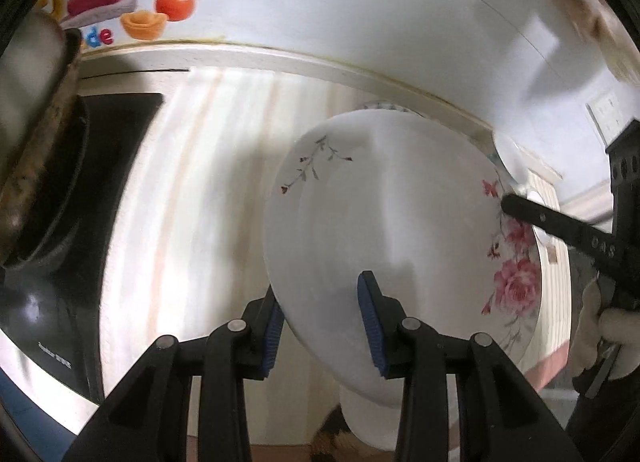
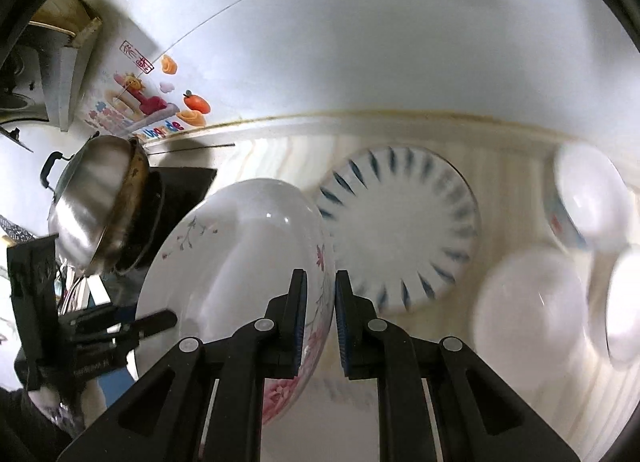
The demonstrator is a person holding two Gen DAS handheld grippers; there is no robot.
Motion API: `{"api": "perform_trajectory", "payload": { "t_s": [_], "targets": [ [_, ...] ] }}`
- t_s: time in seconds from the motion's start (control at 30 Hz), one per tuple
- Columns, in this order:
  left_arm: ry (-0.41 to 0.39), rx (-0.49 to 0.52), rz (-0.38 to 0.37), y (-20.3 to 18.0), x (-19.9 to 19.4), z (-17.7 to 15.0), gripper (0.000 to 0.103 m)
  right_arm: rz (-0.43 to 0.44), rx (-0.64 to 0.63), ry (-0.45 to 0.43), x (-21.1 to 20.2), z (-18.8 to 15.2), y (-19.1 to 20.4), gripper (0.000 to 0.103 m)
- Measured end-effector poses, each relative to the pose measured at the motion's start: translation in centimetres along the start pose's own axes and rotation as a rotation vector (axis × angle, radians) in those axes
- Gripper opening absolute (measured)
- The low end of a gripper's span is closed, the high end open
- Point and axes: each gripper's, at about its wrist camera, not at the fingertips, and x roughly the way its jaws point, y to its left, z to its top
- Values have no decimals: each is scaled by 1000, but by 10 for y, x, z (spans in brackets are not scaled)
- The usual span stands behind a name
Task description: Organize plates and bowls
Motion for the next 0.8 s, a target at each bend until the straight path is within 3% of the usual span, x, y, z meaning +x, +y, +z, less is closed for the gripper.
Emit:
{"api": "perform_trajectory", "payload": {
  "t_s": [0.2,0.47,0.8],
  "targets": [
    [52,70,-11,-26,7,-22,33,0,88,6,-35,-67,-27,16],
    [150,122,6,-43,28,-58,33,23,198,59,-41,-145,-57,15],
    [237,165,57,-47,49,-80,33,37,259,130,-21,-193,-73,15]
  ]
}}
